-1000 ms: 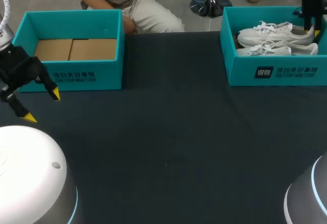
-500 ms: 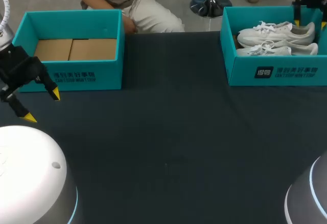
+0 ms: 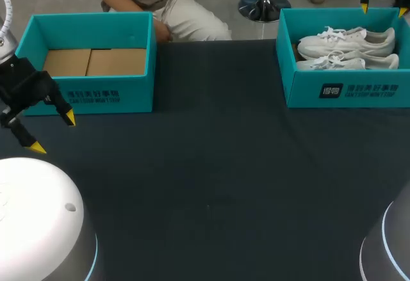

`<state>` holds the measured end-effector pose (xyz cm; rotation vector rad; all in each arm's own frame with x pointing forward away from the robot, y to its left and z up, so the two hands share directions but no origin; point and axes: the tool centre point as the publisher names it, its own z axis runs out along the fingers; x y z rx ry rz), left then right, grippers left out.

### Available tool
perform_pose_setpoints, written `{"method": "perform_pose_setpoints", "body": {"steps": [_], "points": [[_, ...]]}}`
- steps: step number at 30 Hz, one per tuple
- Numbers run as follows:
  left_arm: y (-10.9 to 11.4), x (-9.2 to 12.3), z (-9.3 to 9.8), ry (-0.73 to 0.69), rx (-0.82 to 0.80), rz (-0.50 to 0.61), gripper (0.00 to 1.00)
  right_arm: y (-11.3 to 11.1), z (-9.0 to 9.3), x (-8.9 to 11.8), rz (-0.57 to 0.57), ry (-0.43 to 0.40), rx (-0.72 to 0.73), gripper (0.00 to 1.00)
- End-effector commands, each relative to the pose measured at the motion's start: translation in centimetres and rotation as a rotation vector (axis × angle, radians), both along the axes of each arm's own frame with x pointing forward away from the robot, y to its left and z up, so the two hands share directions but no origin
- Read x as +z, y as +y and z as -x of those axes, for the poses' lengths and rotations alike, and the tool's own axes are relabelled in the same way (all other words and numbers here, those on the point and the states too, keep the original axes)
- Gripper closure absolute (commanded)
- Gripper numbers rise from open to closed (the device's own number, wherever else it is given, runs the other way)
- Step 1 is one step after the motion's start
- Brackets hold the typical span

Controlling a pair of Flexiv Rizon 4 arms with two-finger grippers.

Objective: Take the shoe out of the shoebox, open the shoe tongue, remove and reinsert the insole, then place the shoe into the shoebox

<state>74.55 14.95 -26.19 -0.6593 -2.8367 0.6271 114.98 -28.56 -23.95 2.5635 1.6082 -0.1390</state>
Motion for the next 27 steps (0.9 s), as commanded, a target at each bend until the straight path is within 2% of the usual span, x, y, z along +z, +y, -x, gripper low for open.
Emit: {"method": "perform_pose_setpoints", "body": {"steps": [1,12,16,22,27], "points": [[0.0,0.0,0.1,-0.001,0.000,-0.002,0.00,1.1,2.0,1.3,0.038,-0.047,0.003,0.00],[0.0,0.0,0.1,-0.001,0.000,-0.002,0.00,1.1,2.0,1.3,0.038,-0.047,0.003,0.00],[-0.9,2.3,-2.3,-0.071,0.088,-0.096,0.00,1.1,2.0,1.3,0.038,-0.047,0.003,0.00],[-2.2,5.0,-6.3,-0.012,0.237,-0.165,0.00,1.1,2.0,1.3,0.038,-0.047,0.003,0.00],[-3.1,6.6,-8.5,-0.019,0.405,-0.222,0.00,1.1,2.0,1.3,0.038,-0.047,0.003,0.00]]}}
